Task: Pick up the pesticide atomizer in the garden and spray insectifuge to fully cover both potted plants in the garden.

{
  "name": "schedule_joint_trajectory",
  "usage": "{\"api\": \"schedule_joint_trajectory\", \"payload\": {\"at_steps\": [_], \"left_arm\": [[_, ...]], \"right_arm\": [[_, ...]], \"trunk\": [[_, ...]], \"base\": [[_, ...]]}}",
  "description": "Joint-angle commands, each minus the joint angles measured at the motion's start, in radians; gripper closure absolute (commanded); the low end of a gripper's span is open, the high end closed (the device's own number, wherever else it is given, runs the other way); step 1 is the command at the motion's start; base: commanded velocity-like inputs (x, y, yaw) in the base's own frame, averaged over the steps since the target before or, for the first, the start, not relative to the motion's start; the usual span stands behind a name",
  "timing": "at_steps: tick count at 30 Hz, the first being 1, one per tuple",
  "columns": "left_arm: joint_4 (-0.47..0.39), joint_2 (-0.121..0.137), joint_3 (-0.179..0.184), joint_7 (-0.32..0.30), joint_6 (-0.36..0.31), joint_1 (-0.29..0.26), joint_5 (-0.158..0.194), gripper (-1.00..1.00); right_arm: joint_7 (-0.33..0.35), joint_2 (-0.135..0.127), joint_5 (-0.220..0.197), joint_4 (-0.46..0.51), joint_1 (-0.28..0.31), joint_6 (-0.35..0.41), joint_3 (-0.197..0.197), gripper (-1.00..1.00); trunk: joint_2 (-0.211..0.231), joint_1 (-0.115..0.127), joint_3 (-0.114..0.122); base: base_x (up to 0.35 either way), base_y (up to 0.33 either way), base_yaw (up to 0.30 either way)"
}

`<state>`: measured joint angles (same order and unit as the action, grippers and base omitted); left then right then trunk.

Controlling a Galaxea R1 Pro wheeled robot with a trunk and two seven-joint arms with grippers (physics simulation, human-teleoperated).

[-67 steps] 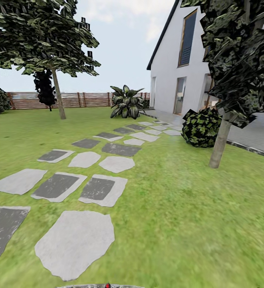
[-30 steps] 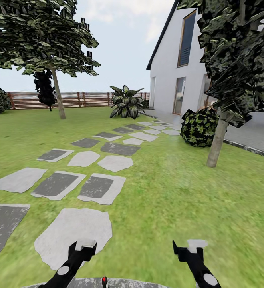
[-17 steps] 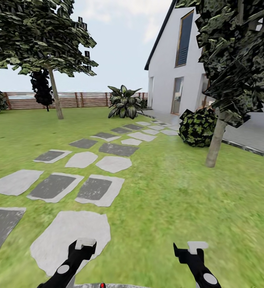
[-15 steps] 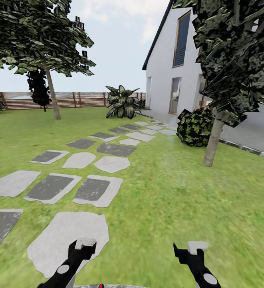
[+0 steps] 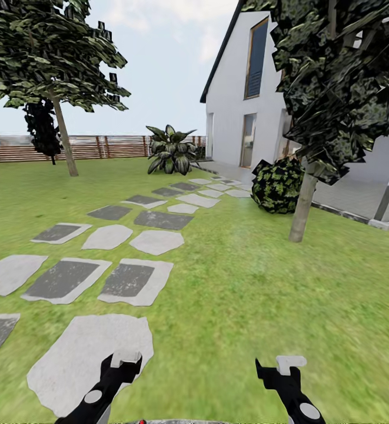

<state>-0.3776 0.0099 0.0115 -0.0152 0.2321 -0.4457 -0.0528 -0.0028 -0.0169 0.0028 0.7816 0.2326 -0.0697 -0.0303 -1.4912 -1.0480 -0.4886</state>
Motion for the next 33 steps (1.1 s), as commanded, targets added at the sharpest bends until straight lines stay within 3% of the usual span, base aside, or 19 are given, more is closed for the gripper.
{"api": "schedule_joint_trajectory", "payload": {"at_steps": [1, 33], "left_arm": [[0.000, 0.000, 0.001, 0.000, 0.003, -0.001, -0.005, -1.00], [0.003, -0.001, 0.001, 0.001, 0.012, 0.005, -0.005, -1.00]], "right_arm": [[0.000, 0.000, 0.000, -0.001, 0.001, -0.003, 0.000, -1.00], [-0.002, 0.000, -0.001, 0.001, 0.001, -0.002, -0.003, -1.00]], "trunk": [[-0.008, -0.004, -0.005], [-0.232, -0.127, -0.155]], "base": [[0.000, 0.000, -0.002], [0.000, 0.000, 0.000]]}}
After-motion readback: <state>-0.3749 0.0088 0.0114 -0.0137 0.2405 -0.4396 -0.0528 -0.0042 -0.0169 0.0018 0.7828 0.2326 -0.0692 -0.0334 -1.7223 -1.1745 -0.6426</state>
